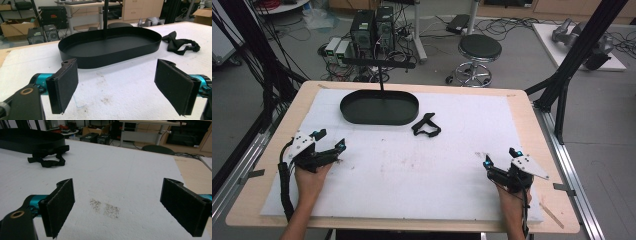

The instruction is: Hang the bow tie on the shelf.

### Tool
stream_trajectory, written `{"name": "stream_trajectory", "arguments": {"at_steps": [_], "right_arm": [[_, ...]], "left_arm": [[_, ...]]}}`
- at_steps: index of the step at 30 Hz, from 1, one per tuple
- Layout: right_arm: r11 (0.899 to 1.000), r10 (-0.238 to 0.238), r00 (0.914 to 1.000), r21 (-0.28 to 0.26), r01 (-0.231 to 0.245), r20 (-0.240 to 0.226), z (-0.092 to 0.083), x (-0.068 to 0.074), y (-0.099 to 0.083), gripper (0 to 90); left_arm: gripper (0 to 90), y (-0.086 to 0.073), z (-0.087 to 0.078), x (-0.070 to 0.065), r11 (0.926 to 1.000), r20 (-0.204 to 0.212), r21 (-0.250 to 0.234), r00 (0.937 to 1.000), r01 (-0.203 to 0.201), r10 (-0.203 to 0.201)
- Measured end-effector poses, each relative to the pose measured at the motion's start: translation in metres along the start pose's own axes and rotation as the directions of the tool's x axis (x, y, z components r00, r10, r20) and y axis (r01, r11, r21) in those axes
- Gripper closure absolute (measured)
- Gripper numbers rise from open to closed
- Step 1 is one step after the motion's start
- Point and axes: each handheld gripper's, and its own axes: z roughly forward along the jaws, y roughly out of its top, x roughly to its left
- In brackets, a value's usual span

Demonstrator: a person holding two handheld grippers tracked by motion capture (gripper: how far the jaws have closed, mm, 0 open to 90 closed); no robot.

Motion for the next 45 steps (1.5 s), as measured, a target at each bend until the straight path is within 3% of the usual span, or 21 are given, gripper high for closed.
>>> {"name": "stream_trajectory", "arguments": {"at_steps": [14,21,27,35,45], "right_arm": [[1.0,-0.012,0.9999,0.004,0.012,-0.003,0.0,0.003,0.0,11.8],[0.998,-0.064,0.9976,-0.017,0.064,-0.028,0.003,0.007,0.004,16.3],[0.995,-0.095,0.9889,0.029,0.099,-0.115,0.019,0.014,0.014,16.3],[0.991,-0.108,0.9772,0.063,0.121,-0.183,0.046,0.022,0.035,20.7],[0.989,-0.11,0.9695,0.073,0.128,-0.219,0.078,0.032,0.062,24.9]], "left_arm": [[19.0,0.0,-0.001,0.002,0.9999,-0.001,0.0,0.9999,0.015,-0.015],[19.0,-0.001,0.0,0.001,0.9999,-0.001,0.003,0.9999,0.014,-0.014],[19.0,-0.001,0.0,0.002,0.9998,0.002,0.001,0.9998,0.018,-0.018],[19.0,-0.001,0.0,0.001,0.9997,0.005,-0.001,0.9997,0.024,-0.024],[19.1,-0.001,0.0,0.002,0.9998,0.007,0.0,0.9997,0.022,-0.022]]}}
